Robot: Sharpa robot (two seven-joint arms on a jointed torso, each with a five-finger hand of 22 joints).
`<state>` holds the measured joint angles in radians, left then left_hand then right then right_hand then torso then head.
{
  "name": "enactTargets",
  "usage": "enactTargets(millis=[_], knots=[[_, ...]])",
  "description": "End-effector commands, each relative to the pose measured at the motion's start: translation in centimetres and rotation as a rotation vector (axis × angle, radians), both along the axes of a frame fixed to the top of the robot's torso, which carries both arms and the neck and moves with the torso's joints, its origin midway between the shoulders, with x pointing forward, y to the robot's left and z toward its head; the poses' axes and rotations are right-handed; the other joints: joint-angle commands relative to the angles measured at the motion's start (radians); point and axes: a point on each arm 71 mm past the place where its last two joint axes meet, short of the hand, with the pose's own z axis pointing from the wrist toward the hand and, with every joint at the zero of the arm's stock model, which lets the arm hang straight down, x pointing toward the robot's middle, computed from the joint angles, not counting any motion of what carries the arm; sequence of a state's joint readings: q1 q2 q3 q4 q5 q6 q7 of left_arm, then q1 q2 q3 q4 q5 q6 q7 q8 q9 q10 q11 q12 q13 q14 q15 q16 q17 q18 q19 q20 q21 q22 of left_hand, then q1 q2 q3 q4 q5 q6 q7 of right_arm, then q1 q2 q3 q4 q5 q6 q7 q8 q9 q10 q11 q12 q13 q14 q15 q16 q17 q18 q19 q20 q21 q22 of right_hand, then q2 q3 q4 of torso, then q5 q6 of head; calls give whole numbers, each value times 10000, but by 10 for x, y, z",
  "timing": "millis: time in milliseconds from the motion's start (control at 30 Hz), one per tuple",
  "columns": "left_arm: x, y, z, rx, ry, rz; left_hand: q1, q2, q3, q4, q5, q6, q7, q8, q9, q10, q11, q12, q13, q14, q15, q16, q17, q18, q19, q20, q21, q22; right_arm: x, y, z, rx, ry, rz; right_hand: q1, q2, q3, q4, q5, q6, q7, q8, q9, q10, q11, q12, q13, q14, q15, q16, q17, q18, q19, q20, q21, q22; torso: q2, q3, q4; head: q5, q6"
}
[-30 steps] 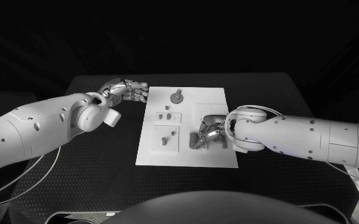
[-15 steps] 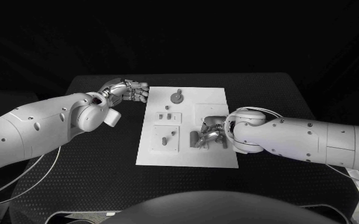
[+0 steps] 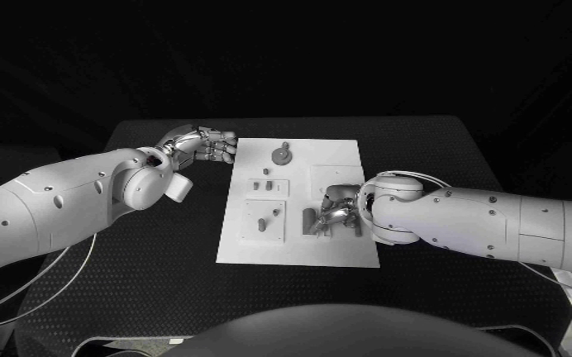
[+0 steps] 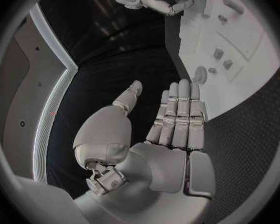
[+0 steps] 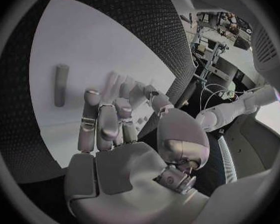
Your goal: Assemble the parts on the task board
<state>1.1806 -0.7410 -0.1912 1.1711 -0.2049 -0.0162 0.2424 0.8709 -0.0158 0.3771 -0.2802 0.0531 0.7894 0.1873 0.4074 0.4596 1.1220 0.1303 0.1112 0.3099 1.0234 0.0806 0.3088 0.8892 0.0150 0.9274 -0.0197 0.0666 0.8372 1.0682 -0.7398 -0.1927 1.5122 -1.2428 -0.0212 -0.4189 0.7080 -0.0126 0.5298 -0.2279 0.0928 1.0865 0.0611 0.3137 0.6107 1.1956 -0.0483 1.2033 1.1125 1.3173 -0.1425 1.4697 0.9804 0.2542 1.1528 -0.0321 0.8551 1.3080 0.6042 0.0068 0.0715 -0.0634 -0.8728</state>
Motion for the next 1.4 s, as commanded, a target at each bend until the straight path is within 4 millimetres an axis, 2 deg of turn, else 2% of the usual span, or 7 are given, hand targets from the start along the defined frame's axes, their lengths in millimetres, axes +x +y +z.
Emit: enactTargets(millis=[33,200,300,500,633,933,1400], knots=[[0,-2,1,-118,3,-166,-63,-10,37,-15,-36,-36,-27,58,-11,-31,-42,38,-15,-43,25,-62,8,-137,-22,32,24,-14,3,-3,0,-328,-119,-40,56,135,-19,-143,17,87,8,-66,-19,69,3,42,20,8,-60,52,-12,76,42,-52,-13,193,2,-1,-1,-10,2],[0,-2,1,-106,13,-159,-60,-6,40,-17,-36,-36,-26,60,-12,-30,-43,40,-16,-49,27,-65,8,-137,-27,33,24,-14,3,-2,-2,-386,19,69,146,32,-10,-483,21,93,13,-84,-28,66,8,5,26,0,-54,51,-35,76,41,-53,-8,192,0,-3,3,-24,2],[0,-2,1,-103,13,-153,-60,-5,41,-18,-37,-36,-25,61,-13,-29,-42,41,-17,-51,29,-67,7,-137,-30,34,23,-14,4,-2,-1,-143,-49,-29,229,-188,-9,-595,21,87,19,-98,-35,57,15,-26,19,-13,-48,40,-75,76,42,-49,-12,188,1,-3,2,-21,2],[0,-2,1,-111,18,-179,-70,-19,35,-18,-37,-38,-20,62,-17,-30,-41,42,-19,-63,36,-74,6,-140,-42,40,22,-14,4,1,1,-210,-363,165,-34,-895,82,-275,34,94,19,-128,-52,64,14,-57,62,14,-51,38,-66,76,96,-59,-55,162,-1,1,4,-40,2],[0,-2,1,-113,12,-177,-70,-21,35,-19,-37,-39,-19,63,-18,-30,-41,43,-20,-68,39,-77,6,-141,-46,41,21,-14,4,0,1,-281,-470,191,229,-1124,207,-426,23,83,26,-137,-50,52,20,-87,61,9,-49,32,-96,76,113,-75,-56,172,2,-4,-1,-48,2],[0,-2,1,-110,12,-170,-68,-21,37,-22,-37,-41,-18,65,-20,-31,-41,44,-23,-78,44,-82,5,-141,-56,45,21,-14,4,0,1,-274,-445,230,345,-1412,284,-418,22,74,38,-147,-46,28,32,-138,43,1,-37,14,-141,76,128,-57,-72,169,0,-3,0,-47,2],[0,-2,1,-114,17,-181,-61,-18,43,-26,-37,-41,-16,69,-24,-30,-41,47,-26,-89,50,-88,6,-140,-68,49,22,-13,3,1,1,-277,-404,357,684,-1581,392,-523,12,56,49,-155,-33,14,44,-176,53,-20,-23,-8,-214,76,125,-45,-84,179,1,-4,3,-39,2]])
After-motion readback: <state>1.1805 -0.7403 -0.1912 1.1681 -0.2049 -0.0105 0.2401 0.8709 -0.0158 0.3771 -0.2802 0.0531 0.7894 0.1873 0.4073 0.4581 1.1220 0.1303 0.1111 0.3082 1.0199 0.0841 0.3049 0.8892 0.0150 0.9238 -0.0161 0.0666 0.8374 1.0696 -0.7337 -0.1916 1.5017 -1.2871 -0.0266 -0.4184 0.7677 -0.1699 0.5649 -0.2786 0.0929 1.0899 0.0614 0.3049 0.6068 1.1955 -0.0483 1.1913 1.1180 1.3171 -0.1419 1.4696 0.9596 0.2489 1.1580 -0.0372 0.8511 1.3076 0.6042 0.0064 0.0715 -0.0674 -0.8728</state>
